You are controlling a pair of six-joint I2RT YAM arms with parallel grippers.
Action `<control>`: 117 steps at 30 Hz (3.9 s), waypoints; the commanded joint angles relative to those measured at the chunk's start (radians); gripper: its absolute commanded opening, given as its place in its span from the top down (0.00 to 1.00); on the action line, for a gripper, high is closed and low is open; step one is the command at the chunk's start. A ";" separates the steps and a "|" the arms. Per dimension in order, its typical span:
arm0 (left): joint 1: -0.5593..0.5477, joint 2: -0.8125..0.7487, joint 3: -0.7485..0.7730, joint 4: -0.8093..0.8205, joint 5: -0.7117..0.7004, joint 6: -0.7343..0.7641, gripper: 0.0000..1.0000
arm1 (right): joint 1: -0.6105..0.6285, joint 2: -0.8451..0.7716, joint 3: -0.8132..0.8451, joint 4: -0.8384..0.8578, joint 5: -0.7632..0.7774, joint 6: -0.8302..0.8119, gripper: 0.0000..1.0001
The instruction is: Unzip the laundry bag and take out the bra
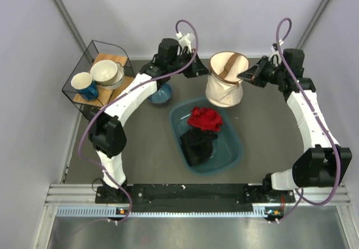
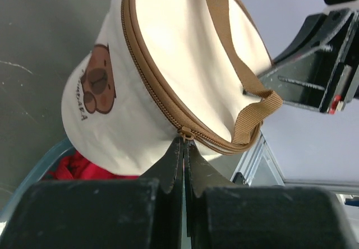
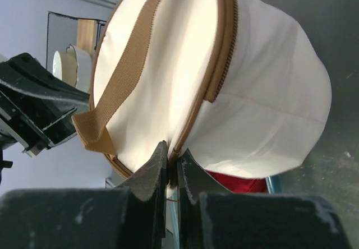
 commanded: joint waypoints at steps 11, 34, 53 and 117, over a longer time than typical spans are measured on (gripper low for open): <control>-0.141 0.250 0.271 0.085 -0.027 -0.056 1.00 | -0.086 0.140 0.226 -0.144 0.232 -0.074 0.23; -0.146 0.302 0.260 0.141 -0.061 -0.106 1.00 | -0.106 -0.240 -0.090 -0.179 0.493 0.191 0.01; -0.175 0.267 0.210 0.129 -0.076 -0.080 1.00 | 0.038 -0.205 -0.422 0.257 0.426 0.630 0.12; -0.221 0.253 0.211 0.006 -0.021 0.061 1.00 | 0.021 -0.013 -0.241 0.223 0.286 0.386 0.18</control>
